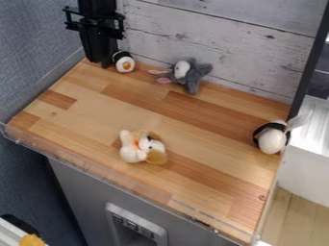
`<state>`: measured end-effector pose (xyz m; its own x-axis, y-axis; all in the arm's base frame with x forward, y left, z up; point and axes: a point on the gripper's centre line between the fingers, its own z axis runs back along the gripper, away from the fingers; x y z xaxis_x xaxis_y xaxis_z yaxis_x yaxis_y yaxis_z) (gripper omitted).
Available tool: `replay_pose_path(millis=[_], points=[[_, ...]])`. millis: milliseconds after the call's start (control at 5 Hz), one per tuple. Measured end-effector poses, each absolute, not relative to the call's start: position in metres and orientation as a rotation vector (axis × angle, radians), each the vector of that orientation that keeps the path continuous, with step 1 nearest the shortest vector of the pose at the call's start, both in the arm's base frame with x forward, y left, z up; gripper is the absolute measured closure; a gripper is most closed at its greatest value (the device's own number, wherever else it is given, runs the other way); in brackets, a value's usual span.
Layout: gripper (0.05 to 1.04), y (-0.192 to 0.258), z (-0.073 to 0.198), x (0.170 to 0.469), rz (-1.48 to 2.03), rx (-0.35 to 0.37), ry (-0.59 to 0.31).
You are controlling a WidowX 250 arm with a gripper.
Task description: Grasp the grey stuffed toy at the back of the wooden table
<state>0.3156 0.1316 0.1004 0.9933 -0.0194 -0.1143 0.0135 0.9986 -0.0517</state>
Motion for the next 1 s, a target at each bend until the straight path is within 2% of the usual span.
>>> replay_pose_path(millis=[600, 1000], points=[[1.019, 0.059, 0.104, 0.35, -0.469, -0.044, 0.124], [1.019, 0.029, 0.103, 0.376, -0.474, -0.047, 0.133]])
